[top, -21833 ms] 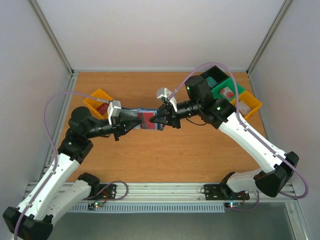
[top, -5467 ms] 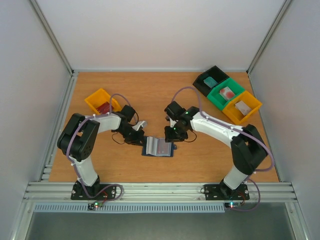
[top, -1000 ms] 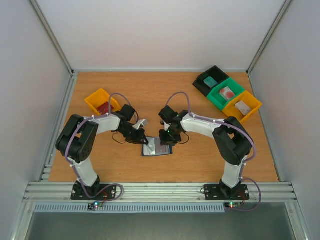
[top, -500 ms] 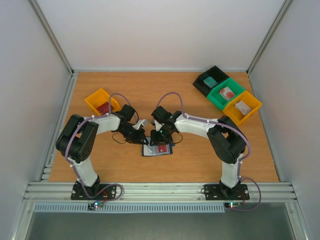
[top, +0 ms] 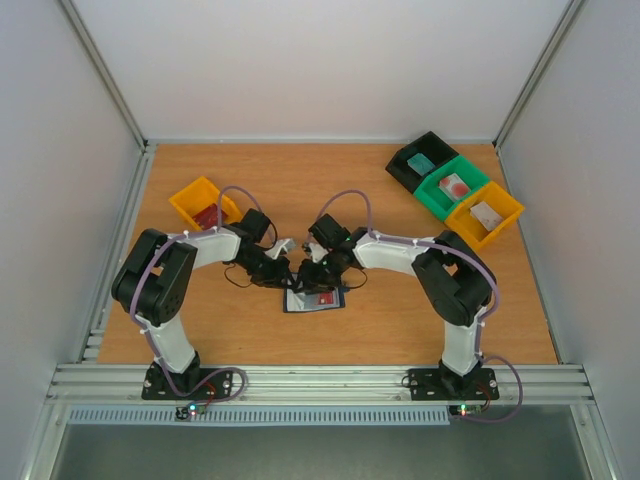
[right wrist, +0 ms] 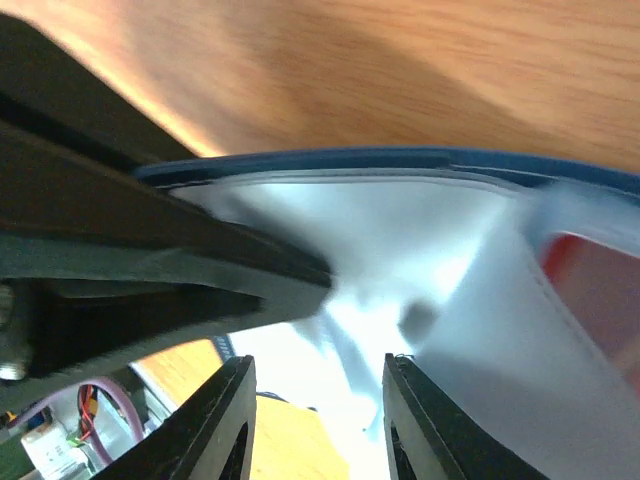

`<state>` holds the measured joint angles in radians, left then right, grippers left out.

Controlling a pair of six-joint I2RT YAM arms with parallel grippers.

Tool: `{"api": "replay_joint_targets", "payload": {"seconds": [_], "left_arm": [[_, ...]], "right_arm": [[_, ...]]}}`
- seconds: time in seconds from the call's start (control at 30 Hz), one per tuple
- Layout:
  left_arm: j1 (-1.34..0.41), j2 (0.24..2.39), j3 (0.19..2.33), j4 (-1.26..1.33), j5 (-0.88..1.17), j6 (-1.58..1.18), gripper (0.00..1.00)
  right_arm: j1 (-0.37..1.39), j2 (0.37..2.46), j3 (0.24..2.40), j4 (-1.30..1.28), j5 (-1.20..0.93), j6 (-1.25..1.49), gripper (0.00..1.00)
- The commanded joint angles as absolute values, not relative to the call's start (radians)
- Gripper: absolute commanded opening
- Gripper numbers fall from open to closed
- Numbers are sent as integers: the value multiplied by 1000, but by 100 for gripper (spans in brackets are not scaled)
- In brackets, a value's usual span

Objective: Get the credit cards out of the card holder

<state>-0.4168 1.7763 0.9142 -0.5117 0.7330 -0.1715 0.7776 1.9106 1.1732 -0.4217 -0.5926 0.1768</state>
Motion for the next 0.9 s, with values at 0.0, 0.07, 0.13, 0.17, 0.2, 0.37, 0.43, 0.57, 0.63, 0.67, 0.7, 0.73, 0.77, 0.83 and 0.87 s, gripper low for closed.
{"api": "replay_joint_targets", "payload": {"seconds": [0.0, 0.07, 0.13, 0.17, 0.2, 0.37, 0.43, 0.57, 0.63, 0.67, 0.7, 0.73, 0.77, 0.83, 0.87], "left_arm": [[-422, 1763, 910, -506, 708, -159, 1], [-422, 1760, 910, -509, 699, -156, 1], [-422, 1759, 908, -509, 693, -152, 1], [-422, 1761, 908, -509, 693, -151, 1], [-422, 1763, 909, -509, 694, -153, 1], [-422, 1760, 910, -512, 690, -151, 1], [-422, 1760, 910, -511, 691, -152, 1], [-422, 1764, 911, -511, 693, -153, 1], [-422, 1763, 911, -512, 693, -152, 1], [-422, 1762, 911, -512, 691, -153, 1], [-422, 1760, 911, -511, 692, -153, 1], [-422, 1759, 911, -512, 694, -153, 1], [-422, 1758, 910, -512, 694, -152, 1], [-422, 1759, 910, -512, 692, -153, 1], [-422, 1760, 911, -512, 692, -152, 1]], "right_arm": [[729, 1848, 1116, -413, -540, 235, 36], [720, 1825, 1098, -429, -523, 226, 36], [717, 1808, 1097, -458, -513, 204, 36], [716, 1799, 1105, -479, -507, 192, 36], [716, 1790, 1113, -501, -502, 178, 36], [695, 1727, 1119, -617, -394, 158, 39], [688, 1720, 1109, -632, -367, 165, 45], [688, 1757, 1097, -595, -419, 176, 55], [688, 1770, 1089, -564, -437, 191, 56], [689, 1777, 1087, -553, -444, 196, 56], [691, 1783, 1088, -546, -450, 199, 55], [696, 1791, 1092, -542, -455, 198, 55], [700, 1799, 1097, -543, -454, 195, 54], [705, 1808, 1103, -548, -451, 194, 53], [705, 1813, 1102, -547, -451, 197, 53]]}}
